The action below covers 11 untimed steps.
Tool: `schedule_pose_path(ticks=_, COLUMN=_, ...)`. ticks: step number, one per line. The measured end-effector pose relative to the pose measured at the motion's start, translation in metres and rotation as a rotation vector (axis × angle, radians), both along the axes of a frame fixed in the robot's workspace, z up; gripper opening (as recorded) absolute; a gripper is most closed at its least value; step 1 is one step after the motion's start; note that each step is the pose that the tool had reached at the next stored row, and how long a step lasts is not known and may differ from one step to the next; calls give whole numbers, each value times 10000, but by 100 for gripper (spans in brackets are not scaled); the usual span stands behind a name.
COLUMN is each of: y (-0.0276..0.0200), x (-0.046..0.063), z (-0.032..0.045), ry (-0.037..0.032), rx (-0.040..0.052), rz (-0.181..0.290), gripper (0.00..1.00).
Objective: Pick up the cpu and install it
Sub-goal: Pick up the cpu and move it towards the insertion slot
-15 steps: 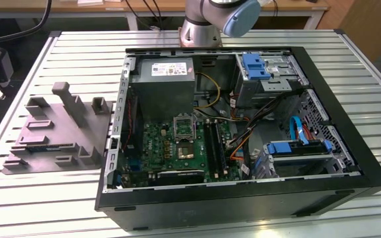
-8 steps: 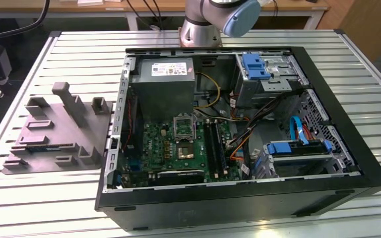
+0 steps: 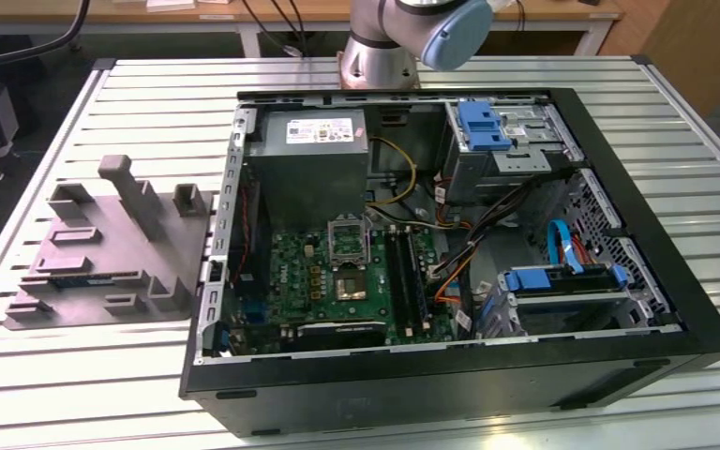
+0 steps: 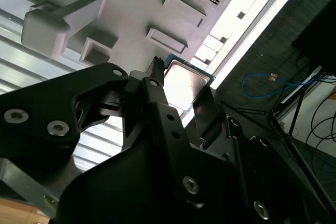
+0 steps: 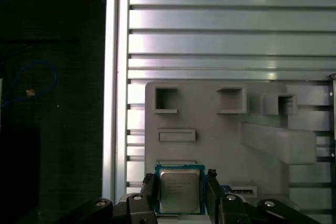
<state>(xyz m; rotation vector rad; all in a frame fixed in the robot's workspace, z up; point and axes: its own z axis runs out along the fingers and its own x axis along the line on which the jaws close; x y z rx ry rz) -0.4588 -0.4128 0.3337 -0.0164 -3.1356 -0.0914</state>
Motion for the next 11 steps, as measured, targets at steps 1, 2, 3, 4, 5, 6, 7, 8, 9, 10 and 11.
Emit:
schedule_pose_path(ticks=1, y=0, x=0, z=4, ry=0, rx=0, rz=0, gripper=47)
schedule_pose_path(ticks=2, y=0, x=0, z=8, ry=1, rx=0, rz=0, gripper=47)
schedule_pose_path(ticks=3, y=0, x=0, z=11, ry=0, rx=0, rz=0, gripper=47)
schedule_pose_path(ticks=4, y=0, x=0, z=12, ry=-1, rx=1, rz=0, gripper=47)
schedule_pose_path(ticks=5, y=0, x=0, z=14, ry=0, rx=0, rz=0, gripper=47)
schedule_pose_path(ticks=6, y=0, x=0, z=16, ry=0, rx=0, rz=0, gripper=47)
schedule_pose_path(ticks=7, y=0, x=0, z=16, ry=0, rx=0, rz=0, gripper=47)
schedule_pose_path(ticks=8, y=0, x=1, z=16, ry=1, rx=-1, rz=0, gripper=47)
schedule_pose_path(ticks=9, y=0, x=1, z=17, ry=2, rx=-1, rz=1, gripper=47)
schedule_pose_path(ticks=10, y=0, x=5, z=18, ry=3, rx=-1, rz=1, gripper=47)
schedule_pose_path(ticks=11, y=0, x=9, z=18, ry=3, rx=-2, rz=1, gripper=47)
